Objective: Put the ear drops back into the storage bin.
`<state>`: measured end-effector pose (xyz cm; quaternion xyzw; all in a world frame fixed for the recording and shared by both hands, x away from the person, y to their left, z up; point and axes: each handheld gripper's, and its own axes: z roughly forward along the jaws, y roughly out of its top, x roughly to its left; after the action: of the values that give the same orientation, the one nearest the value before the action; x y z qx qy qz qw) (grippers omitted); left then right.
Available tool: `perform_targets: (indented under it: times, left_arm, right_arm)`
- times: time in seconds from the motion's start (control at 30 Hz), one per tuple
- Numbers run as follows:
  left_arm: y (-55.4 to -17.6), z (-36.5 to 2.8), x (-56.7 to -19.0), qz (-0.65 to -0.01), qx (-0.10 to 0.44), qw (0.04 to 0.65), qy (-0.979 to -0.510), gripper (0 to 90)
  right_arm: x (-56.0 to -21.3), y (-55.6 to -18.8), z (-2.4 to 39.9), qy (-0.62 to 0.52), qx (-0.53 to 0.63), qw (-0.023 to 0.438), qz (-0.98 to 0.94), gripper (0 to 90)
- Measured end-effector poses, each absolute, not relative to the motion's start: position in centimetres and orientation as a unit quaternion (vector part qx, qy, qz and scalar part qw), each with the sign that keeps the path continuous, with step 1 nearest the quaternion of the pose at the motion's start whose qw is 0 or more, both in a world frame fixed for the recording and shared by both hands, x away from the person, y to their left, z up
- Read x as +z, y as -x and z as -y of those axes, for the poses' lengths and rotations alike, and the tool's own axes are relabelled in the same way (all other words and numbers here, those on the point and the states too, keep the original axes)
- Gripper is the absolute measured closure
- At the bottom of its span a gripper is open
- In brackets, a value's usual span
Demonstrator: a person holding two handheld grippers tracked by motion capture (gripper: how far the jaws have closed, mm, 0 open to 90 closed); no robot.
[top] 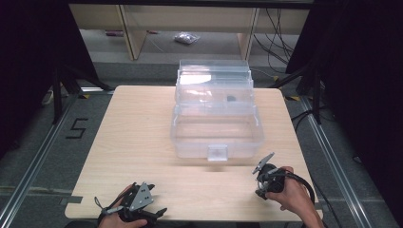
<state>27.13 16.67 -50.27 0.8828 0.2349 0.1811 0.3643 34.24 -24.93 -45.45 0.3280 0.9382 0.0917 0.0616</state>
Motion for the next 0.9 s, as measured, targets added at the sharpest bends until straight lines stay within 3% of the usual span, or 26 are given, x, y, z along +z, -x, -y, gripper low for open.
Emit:
perform_targets:
  times: [0.13,0.47,0.9]
  left_arm:
    - [-27.0,-16.6,-50.3,-0.24,0.177,0.368,-0.881,15.1]
    - [-27.1,-16.6,-50.3,-0.236,0.178,0.368,-0.882,15.1]
    - [-27.1,-16.7,-50.2,-0.235,0.178,0.368,-0.882,15.1]
  right_arm:
    - [-45.6,-34.5,24.7,-0.324,0.083,0.057,-0.941,59.5]
    - [-45.2,-35.0,24.3,-0.305,0.066,0.062,-0.948,60.2]
    - [-41.5,-36.7,23.3,-0.289,0.077,0.066,-0.952,60.2]
